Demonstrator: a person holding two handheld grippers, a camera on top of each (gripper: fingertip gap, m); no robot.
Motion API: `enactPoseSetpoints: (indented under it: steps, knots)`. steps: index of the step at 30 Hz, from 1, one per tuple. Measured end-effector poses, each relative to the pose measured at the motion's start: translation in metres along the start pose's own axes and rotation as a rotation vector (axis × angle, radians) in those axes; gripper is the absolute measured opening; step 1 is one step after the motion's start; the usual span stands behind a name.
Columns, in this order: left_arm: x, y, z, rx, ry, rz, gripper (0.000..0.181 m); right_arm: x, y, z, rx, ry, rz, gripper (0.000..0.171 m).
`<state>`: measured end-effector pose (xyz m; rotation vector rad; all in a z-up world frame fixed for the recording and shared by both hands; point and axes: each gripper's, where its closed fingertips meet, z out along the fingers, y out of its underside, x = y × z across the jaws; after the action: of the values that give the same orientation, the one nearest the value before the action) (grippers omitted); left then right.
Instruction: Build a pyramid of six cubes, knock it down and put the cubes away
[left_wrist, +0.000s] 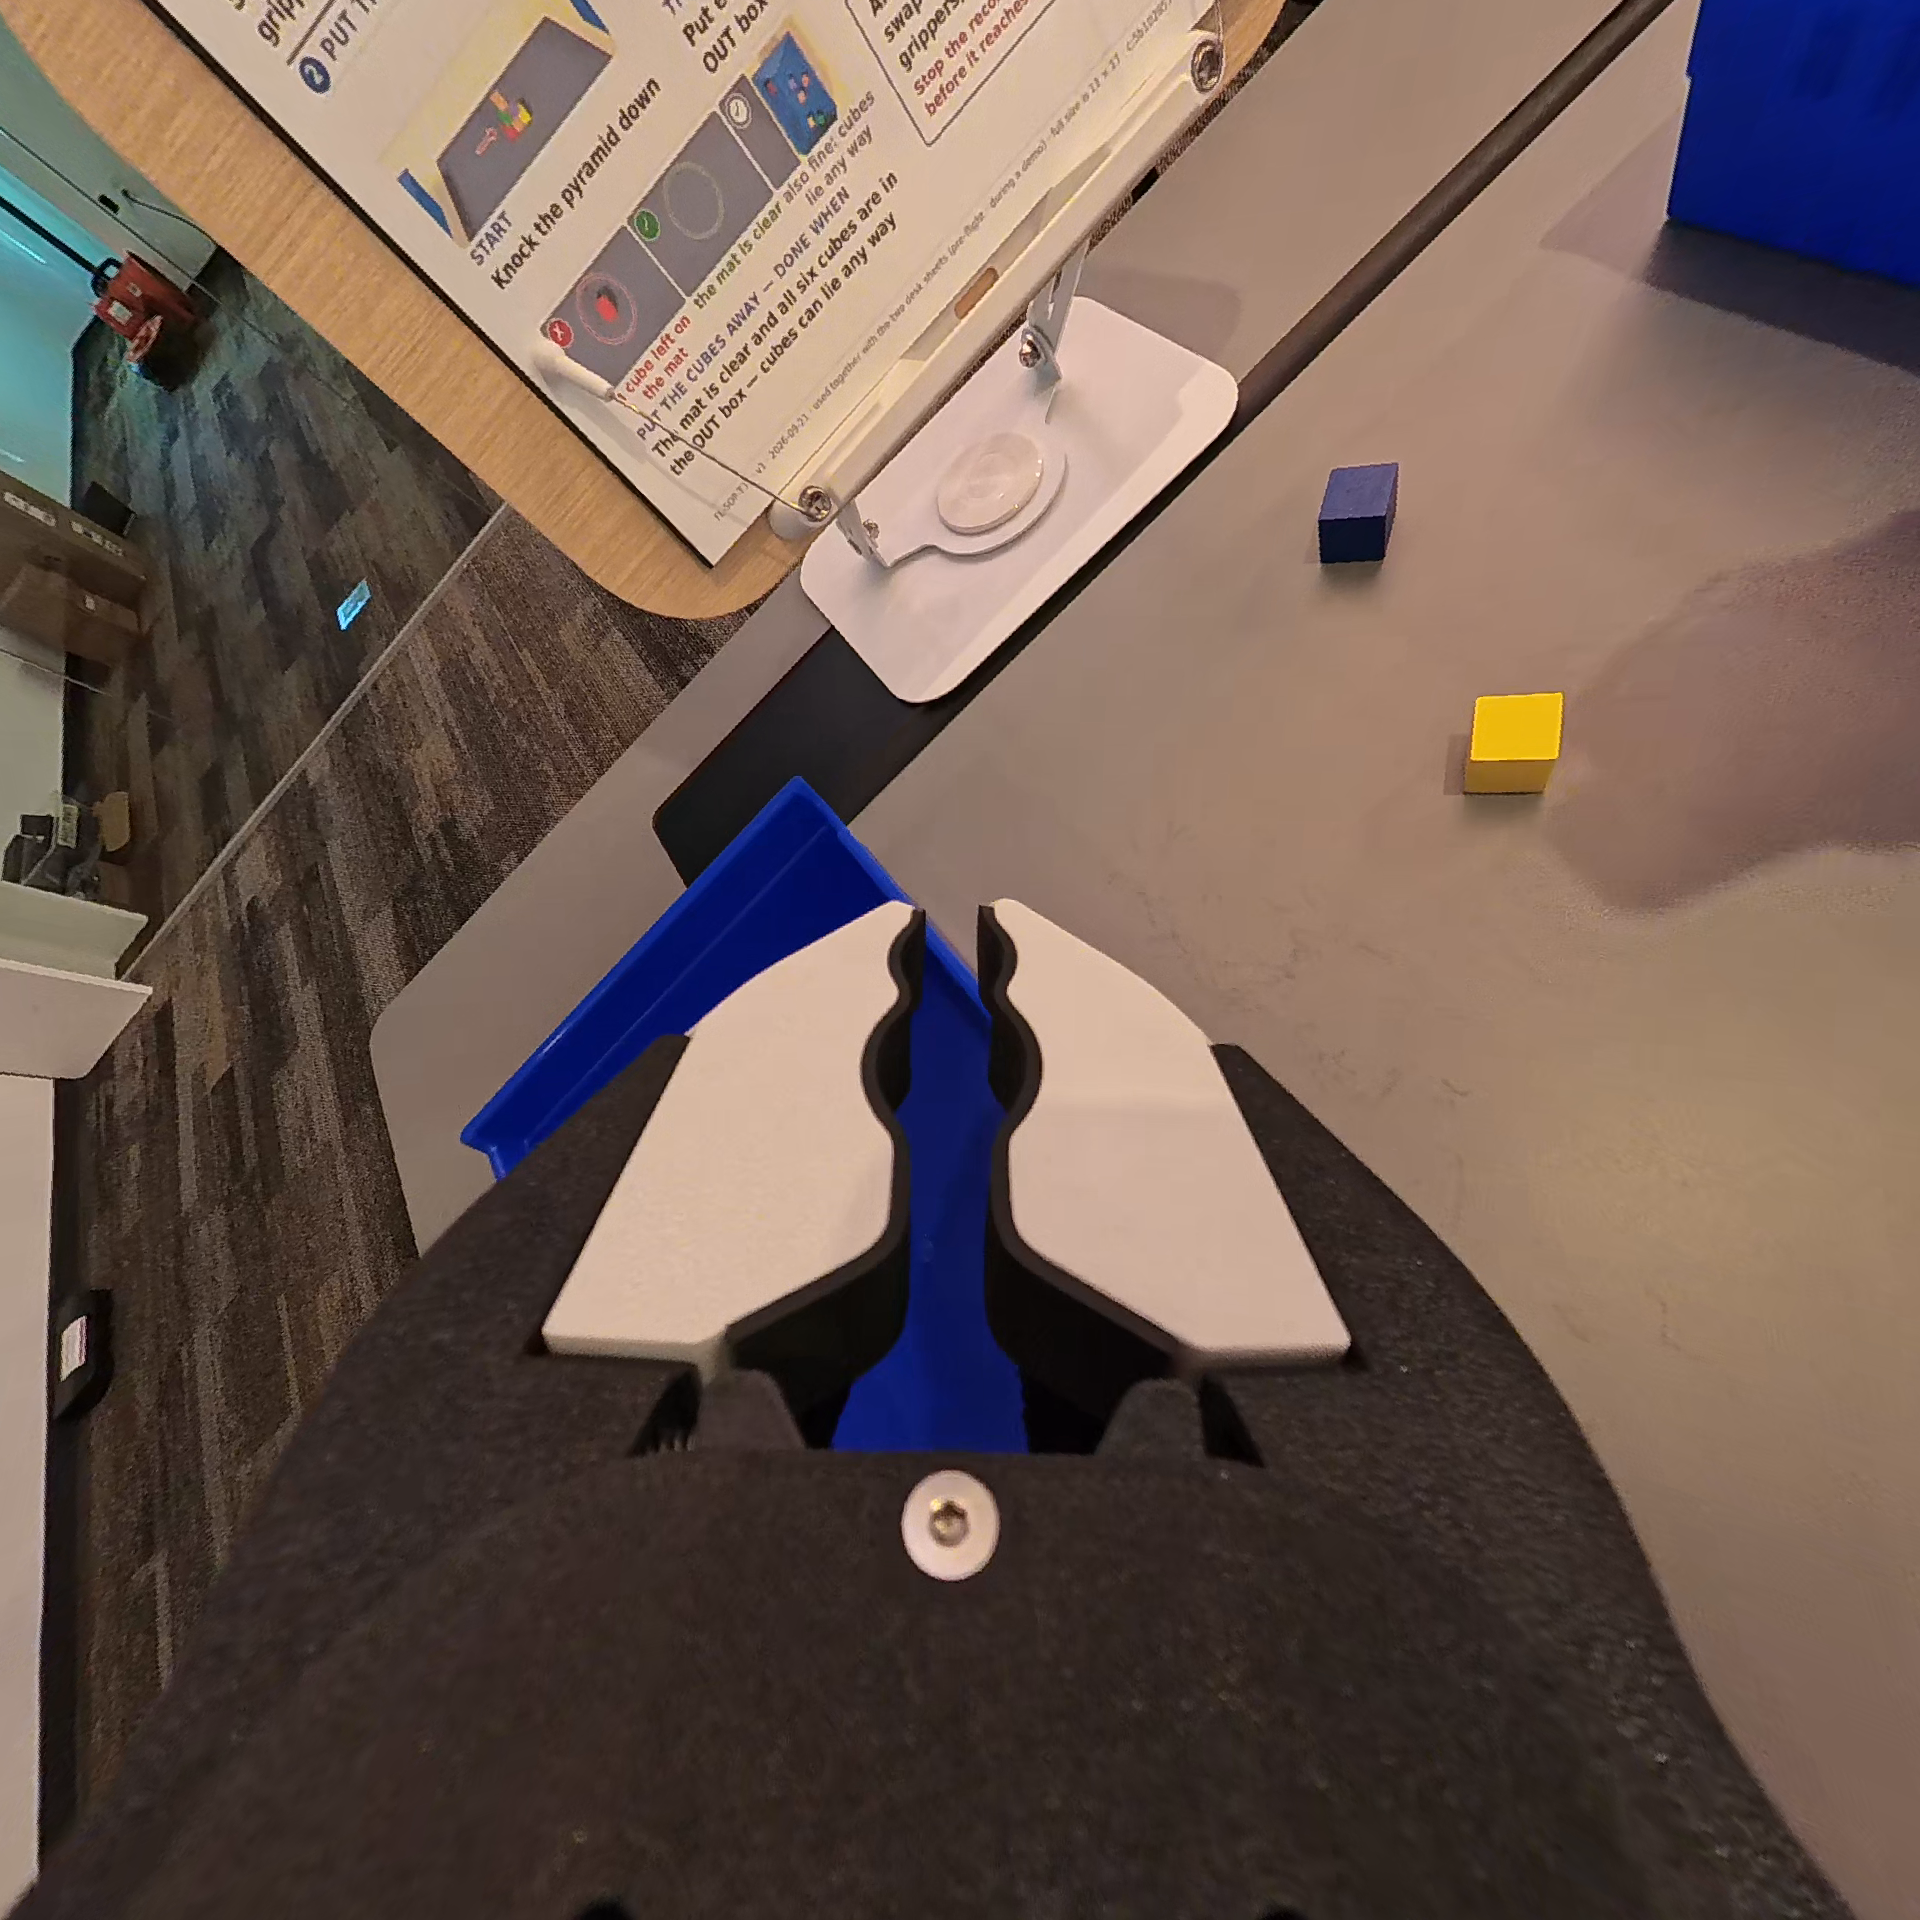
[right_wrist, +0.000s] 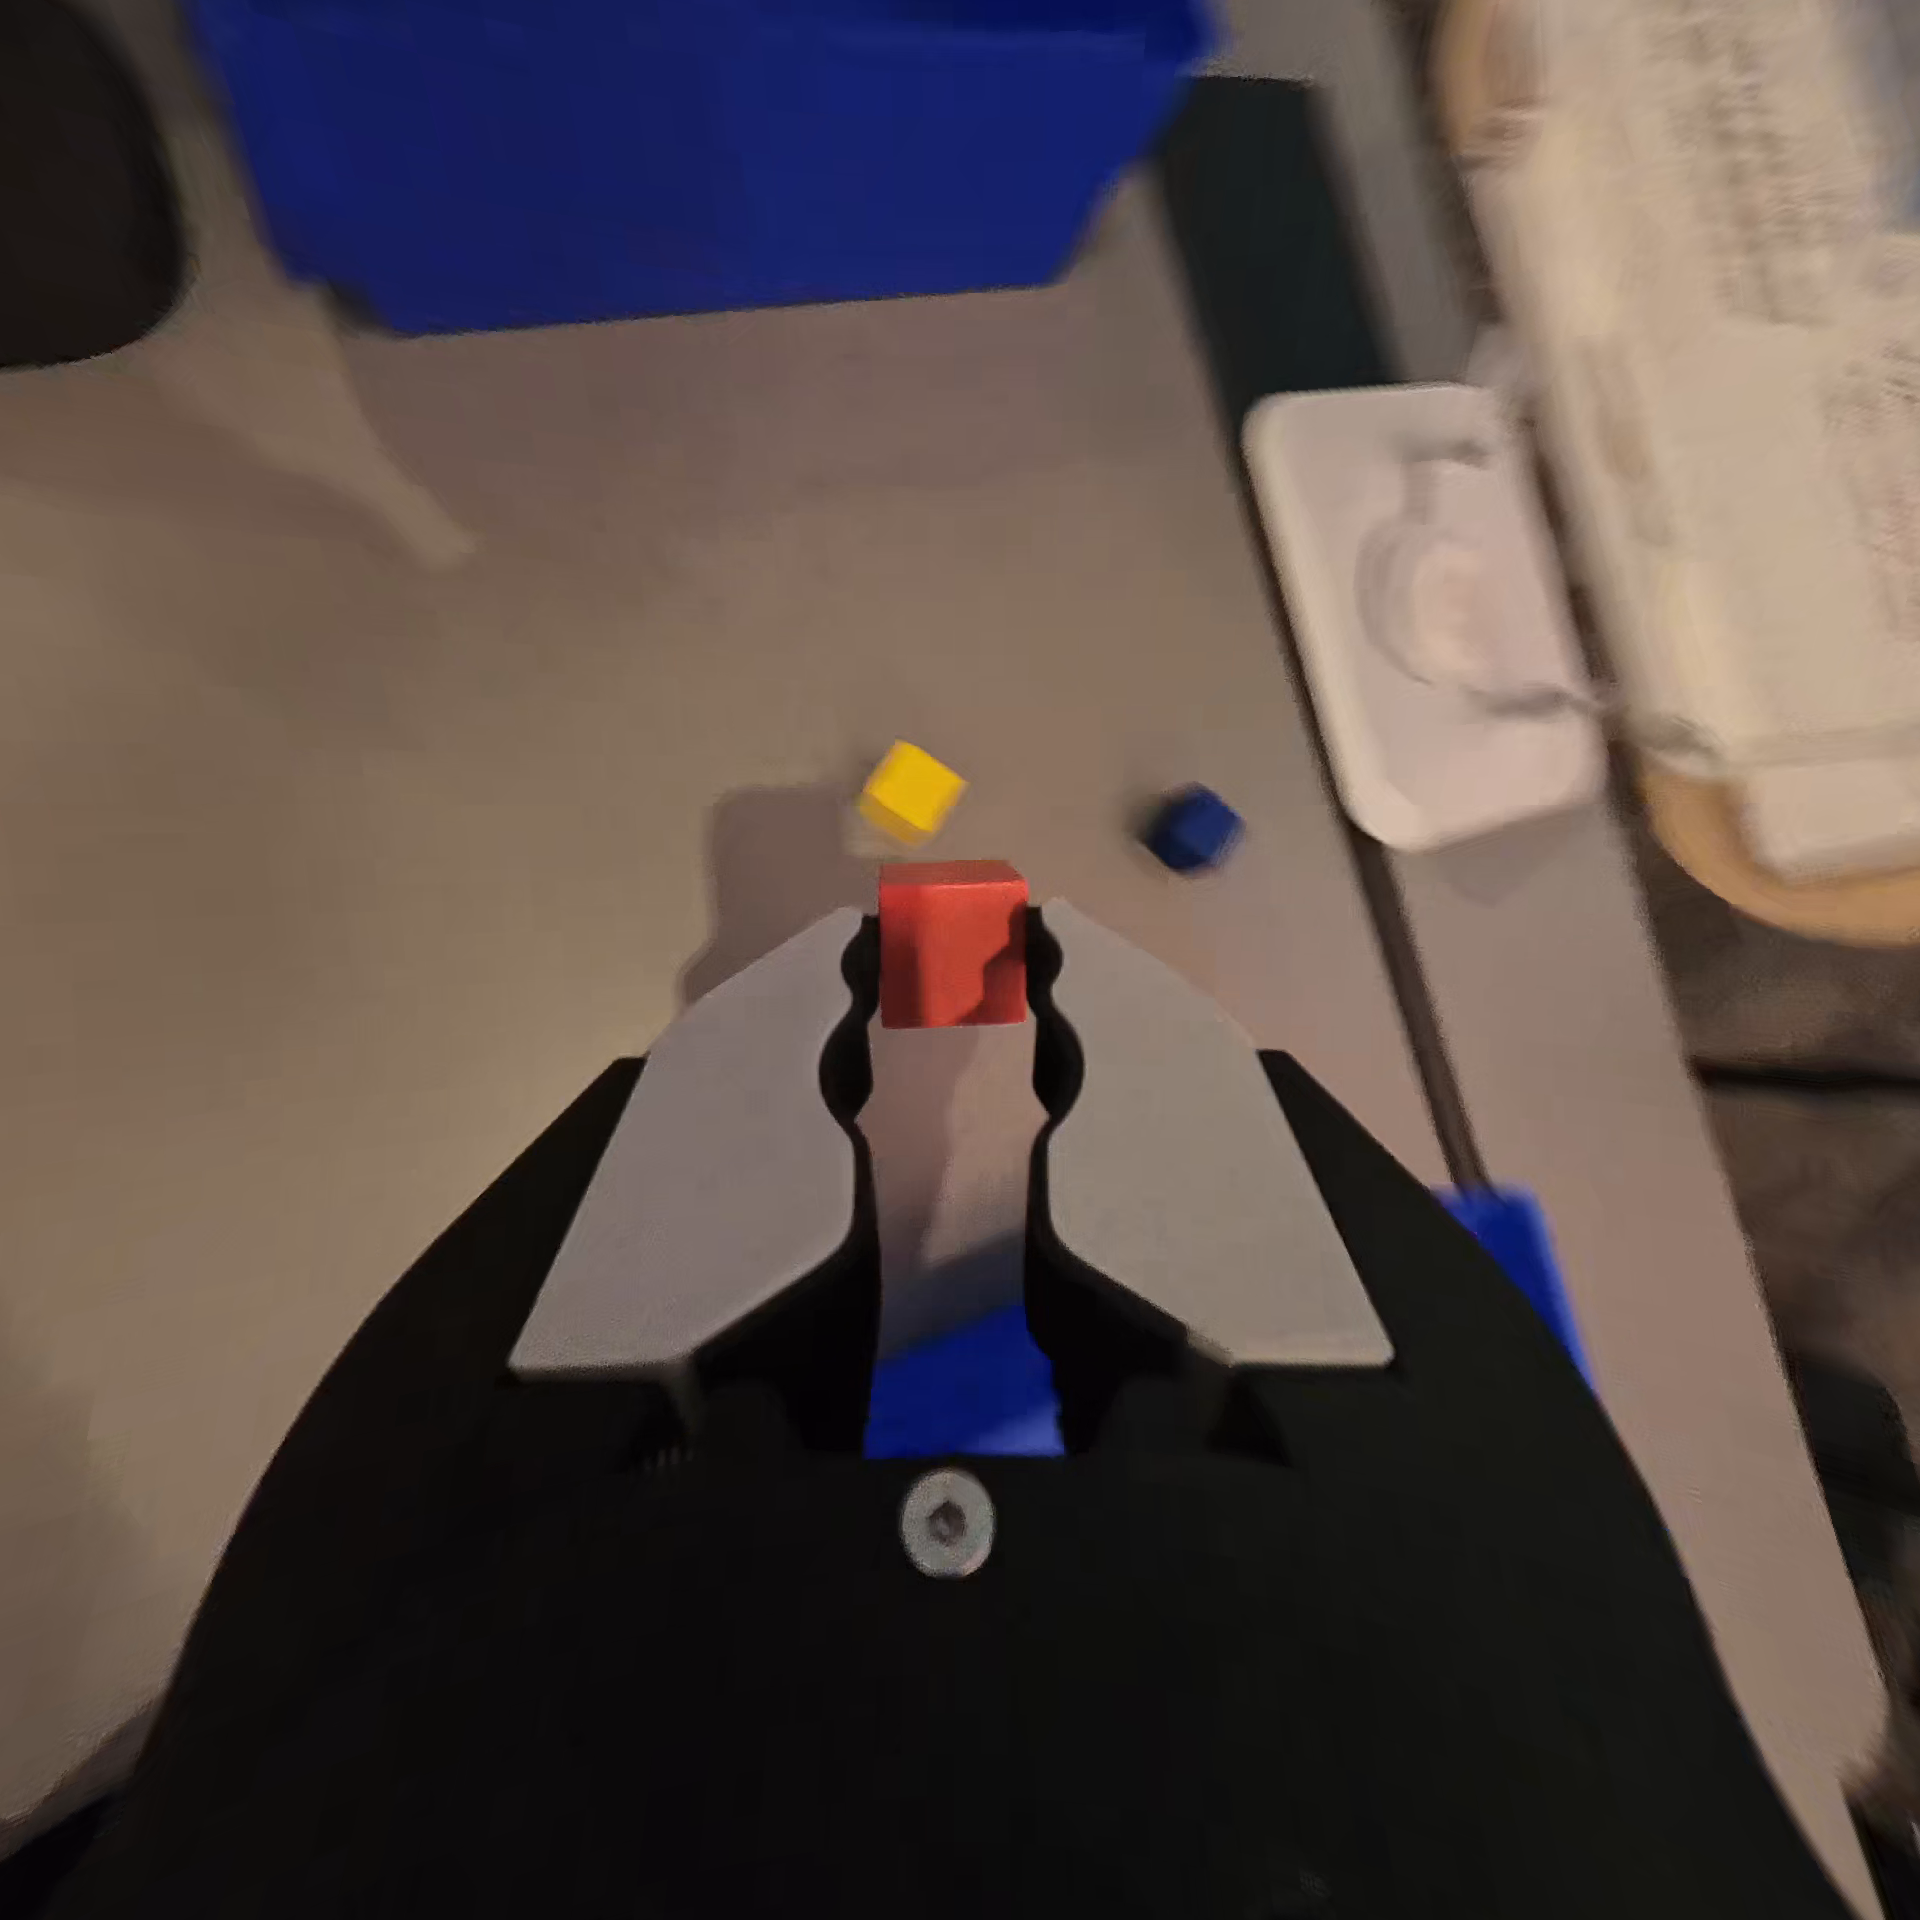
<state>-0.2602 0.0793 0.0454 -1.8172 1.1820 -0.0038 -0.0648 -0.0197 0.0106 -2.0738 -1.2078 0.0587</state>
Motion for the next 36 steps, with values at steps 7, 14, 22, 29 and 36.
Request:
enactPoseSetpoints:
  steps: [7,14,22,29,36]
  knots:
    - [0.003,-0.005,-0.002,0.019,0.008,0.001,0.009,0.091,0.206,-0.057,-0.407,0.329,0.559,0.028]
    - [0.011,-0.006,-0.001,0.009,0.016,0.023,0.01,0.066,0.31,-0.032,-0.614,0.328,0.854,0.029]
    - [0.012,-0.005,0.0,0.003,0.015,0.03,0.009,0.06,0.323,-0.031,-0.61,0.313,0.956,0.029]
    - [0.01,-0.006,-0.003,0.009,0.011,0.022,0.009,0.078,0.259,-0.051,-0.407,0.364,0.885,0.044]
    - [0.012,-0.005,-0.002,-0.005,0.008,0.035,0.009,0.05,0.045,-0.004,0.051,0.191,0.374,0.049]
